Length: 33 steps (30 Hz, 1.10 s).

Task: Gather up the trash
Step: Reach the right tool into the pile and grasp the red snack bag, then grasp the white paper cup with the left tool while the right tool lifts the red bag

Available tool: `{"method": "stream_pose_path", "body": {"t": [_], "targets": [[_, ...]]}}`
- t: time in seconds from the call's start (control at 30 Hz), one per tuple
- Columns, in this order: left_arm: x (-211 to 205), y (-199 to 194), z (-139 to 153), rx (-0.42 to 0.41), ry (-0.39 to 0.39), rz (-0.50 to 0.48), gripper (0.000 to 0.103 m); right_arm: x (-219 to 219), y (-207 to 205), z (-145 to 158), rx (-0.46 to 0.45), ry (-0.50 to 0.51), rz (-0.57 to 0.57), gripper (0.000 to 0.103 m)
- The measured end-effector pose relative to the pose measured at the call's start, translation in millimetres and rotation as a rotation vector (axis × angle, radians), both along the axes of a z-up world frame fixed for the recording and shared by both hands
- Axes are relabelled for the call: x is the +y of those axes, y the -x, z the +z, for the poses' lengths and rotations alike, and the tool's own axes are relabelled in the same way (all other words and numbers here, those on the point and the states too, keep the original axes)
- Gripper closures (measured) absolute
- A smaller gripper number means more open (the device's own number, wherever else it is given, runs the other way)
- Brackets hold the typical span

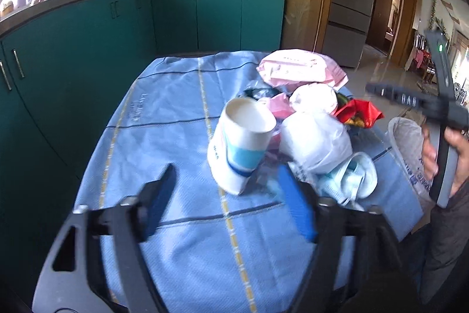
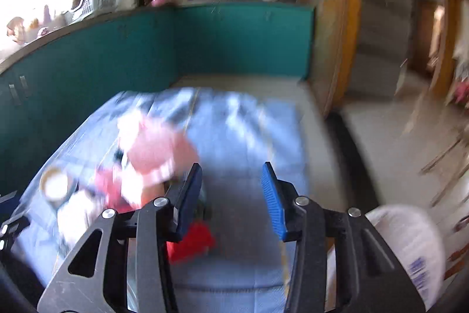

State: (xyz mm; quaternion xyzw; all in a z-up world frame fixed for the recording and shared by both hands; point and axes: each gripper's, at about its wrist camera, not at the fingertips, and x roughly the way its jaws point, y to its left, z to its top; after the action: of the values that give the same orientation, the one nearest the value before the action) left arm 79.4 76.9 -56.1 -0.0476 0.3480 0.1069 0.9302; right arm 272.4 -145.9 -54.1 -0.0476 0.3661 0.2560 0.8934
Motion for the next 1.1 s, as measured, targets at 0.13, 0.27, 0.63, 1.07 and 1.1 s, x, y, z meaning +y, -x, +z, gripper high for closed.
{"method": "stream_pose_path", "body": {"t": [0.13,0.27,0.63,1.07,1.1], "targets": [[-10.5,-22.4,1.1,-0.021,0.001,0.000,0.020,-9.4,18.9,7.9,0.002,-0.125,0.115,0.040],[-13.4,-39.3,-0.5,-0.012,-0.014,0.019,0.015,10.0,41.7,11.2,-0.042,-0.087,0.241,0.025],[-7.3,-73.4,-15.9,0.057,0.033,0.041,0.009,43.6,49.9,-13.0,-0.021,0.053,0.294,0.045],[14.0,-54.3,-12.1,0.024,0.096,0.058,0.053,7.3,45.6,16.7,-0.077,-0.124,0.265,0.045],[14.5,-51.1,-8.1,0.010,0.097,0.062,0.053,4.2,44.3,18.7,-0.087,-0.129,0.245,0.045]]}}
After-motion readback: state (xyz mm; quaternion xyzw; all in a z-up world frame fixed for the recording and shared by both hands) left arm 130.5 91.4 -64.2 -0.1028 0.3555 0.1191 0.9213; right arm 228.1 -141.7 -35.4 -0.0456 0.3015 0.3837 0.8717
